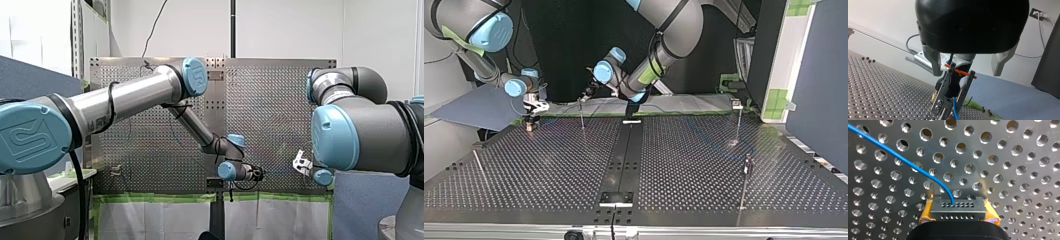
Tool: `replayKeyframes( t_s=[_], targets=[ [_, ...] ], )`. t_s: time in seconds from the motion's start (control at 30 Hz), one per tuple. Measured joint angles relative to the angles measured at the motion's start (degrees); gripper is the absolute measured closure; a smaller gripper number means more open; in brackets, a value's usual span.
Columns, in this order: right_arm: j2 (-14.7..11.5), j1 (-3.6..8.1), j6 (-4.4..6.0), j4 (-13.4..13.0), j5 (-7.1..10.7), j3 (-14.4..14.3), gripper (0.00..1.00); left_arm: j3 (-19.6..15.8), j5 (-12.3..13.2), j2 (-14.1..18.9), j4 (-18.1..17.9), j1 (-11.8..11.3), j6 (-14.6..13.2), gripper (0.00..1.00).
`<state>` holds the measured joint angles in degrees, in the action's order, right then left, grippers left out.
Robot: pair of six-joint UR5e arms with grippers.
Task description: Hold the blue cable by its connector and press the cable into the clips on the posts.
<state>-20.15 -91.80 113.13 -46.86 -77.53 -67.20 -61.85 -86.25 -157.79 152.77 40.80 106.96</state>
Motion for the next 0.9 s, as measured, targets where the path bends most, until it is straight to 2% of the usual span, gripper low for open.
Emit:
replayKeyframes(
  t_s=[0.63, 0.73, 0.9],
  targets=[
    [0.14, -0.07, 0.00, 0.00, 0.00, 0.00, 1.00, 0.08, -0.02, 0.00, 0.02, 0.03, -0.08, 0.00],
    [0.14, -0.08, 0.00, 0.00, 0.00, 0.00, 1.00, 0.08, -0.35, 0.00, 0.20, 0.10, -0.61, 0.00],
    [0.15, -0.09, 0.00, 0.00, 0.03, 0.00, 1.00, 0.06, -2.35, 0.00, 1.76, 0.17, -2.74, 0.00]
  ],
)
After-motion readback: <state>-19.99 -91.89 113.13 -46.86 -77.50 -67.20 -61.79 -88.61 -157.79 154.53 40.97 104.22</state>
